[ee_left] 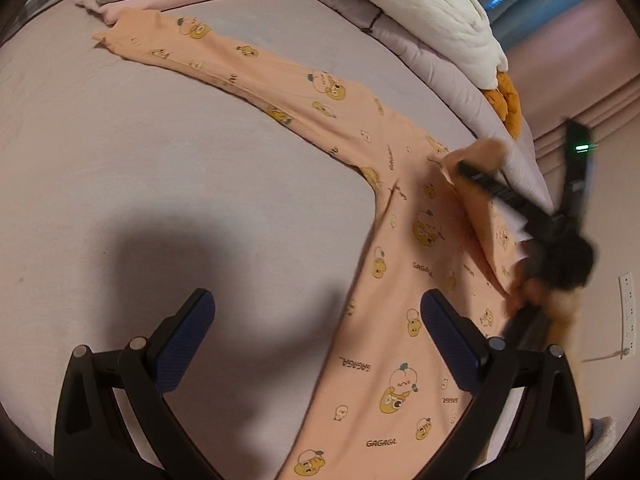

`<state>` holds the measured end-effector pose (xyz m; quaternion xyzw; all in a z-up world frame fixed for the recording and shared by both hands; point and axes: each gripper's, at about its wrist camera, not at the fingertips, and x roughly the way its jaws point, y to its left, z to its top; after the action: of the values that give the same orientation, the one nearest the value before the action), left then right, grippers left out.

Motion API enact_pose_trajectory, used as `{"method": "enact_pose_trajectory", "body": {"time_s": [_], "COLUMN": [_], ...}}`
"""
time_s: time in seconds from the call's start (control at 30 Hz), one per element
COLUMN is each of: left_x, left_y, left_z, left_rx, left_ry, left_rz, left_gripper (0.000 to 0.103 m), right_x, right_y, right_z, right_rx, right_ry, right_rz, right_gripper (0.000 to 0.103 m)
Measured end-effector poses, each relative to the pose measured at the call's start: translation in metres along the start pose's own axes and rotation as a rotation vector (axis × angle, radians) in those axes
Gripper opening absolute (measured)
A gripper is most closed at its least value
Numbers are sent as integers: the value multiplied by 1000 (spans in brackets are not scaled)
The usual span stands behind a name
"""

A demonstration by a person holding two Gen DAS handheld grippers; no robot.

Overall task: Fold small clothes
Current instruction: 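Carry the held sleeve across the shirt body and release it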

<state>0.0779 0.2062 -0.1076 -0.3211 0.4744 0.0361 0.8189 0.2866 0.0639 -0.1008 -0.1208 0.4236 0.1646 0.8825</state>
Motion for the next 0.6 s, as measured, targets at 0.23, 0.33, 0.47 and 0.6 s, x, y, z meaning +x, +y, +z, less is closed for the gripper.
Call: {"method": "enact_pose_trajectory", "body": {"time_s": [0.23,0.33,0.47,0.6], "left_x": [2,3,6,13], "left_y": [4,4,-4,-26], "left_z": [4,7,14,26], "left_rx": [-6,-11,10,68], "left_ry": [0,-2,-20,-28], "left_rz": [4,7,-7,-50], "left_gripper": [103,103,103,103], "right_x": [22,1,-38,-55], "right_y": [48,50,-2,-72], "right_z": [-10,-4,7,-13], "right_rx": [-202,-232,-22,242], "right_ry": [97,60,-8,-54], "right_rz": [9,136,371,488], "right_gripper": [48,49,50,51]}}
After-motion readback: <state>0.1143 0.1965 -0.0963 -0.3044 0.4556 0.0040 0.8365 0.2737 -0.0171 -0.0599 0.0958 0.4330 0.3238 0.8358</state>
